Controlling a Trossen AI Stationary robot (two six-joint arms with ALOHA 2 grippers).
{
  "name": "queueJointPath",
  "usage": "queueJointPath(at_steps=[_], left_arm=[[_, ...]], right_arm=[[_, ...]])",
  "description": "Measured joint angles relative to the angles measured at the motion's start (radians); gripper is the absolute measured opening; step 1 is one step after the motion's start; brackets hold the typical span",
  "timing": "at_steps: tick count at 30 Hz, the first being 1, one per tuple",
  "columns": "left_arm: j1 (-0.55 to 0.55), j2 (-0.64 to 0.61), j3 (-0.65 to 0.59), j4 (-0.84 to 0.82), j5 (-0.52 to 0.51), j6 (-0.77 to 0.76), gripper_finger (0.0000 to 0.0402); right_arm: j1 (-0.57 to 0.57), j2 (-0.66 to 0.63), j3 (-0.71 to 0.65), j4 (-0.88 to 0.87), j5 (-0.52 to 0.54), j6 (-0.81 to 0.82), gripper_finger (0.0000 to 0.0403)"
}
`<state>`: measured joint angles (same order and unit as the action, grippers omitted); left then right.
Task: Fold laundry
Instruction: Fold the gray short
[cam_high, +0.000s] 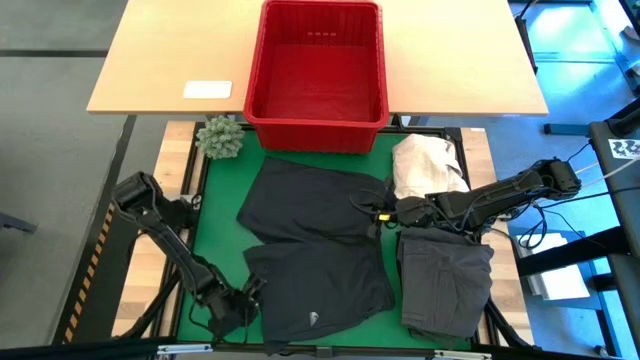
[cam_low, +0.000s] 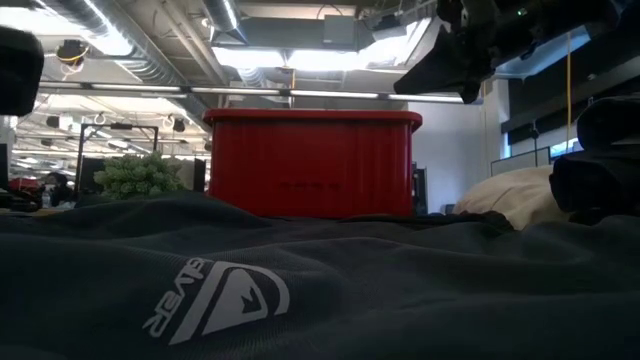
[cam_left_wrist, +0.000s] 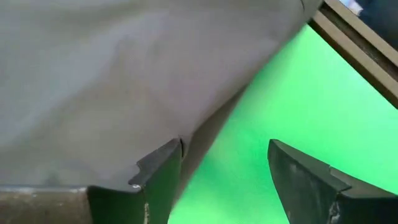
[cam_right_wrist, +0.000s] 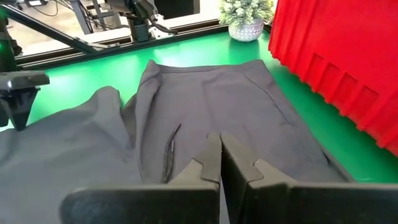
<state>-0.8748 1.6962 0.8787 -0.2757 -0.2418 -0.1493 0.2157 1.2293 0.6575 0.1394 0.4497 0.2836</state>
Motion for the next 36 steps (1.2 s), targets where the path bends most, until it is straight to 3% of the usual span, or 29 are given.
queueJointPath(at_steps=[4,11,15,36], left_arm=[[-0.021,0.000,0.000,0.019,-0.042,-0.035,0.0235],[-0.078,0.000,0.001,-0.002,0.004,-0.176,0.0226],[-0.091,0.000,0.001,-0.001,-0.041,-0.181,0.0225],[0.091,0.000,0.001,0.117,-0.296,0.110,0.0225]], right_arm=[[0.000,0.000,0.000,0.000,-0.005,0.000,0.0000],[0.000,0.000,0.000,0.000,-0.012,0.000,0.0000],[0.000,0.000,0.000,0.001,-0.009,0.000,0.0000],[0.000,0.000,0.000,-0.001,0.030,-0.002,0.0000]])
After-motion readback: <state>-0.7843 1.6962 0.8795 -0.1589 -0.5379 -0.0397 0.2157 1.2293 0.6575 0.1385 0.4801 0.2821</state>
